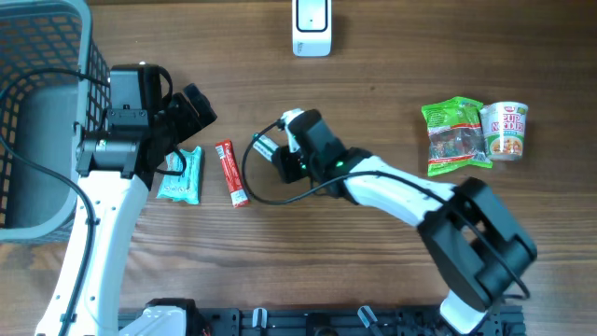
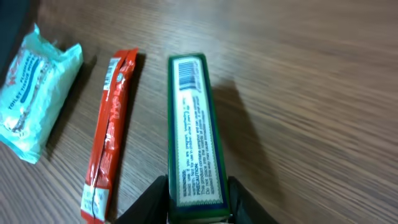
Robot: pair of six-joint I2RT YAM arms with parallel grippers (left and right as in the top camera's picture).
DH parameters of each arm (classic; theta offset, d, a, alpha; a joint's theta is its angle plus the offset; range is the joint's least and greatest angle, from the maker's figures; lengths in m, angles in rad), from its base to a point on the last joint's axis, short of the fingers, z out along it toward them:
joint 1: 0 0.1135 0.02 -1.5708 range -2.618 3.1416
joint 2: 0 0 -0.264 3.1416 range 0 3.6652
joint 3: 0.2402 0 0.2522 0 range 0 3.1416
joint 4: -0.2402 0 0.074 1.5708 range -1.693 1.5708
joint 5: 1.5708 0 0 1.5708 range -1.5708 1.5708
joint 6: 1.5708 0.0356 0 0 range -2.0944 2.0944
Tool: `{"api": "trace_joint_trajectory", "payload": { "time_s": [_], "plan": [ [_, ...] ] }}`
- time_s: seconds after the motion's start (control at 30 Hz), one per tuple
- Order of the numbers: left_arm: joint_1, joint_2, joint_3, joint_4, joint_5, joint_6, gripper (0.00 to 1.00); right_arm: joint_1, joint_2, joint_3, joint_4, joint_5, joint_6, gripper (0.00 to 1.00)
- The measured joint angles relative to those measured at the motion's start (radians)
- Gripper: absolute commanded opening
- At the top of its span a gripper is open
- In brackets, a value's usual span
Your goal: Scan the item barcode
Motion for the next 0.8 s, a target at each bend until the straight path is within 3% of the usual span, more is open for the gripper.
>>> {"api": "trace_joint_trajectory", "payload": {
  "time_s": [0.37, 0.8],
  "plan": [
    [0.0, 0.0, 0.0, 0.0, 0.0, 0.0, 1.0, -0.079, -0.1, 0.0, -0.282, 0.0, 0.003, 0.26],
    [0.0, 0.0, 0.0, 0.0, 0.0, 0.0, 1.0, -0.082, -0.101, 0.0, -0.381, 0.013, -0.013, 0.27]
  ]
}}
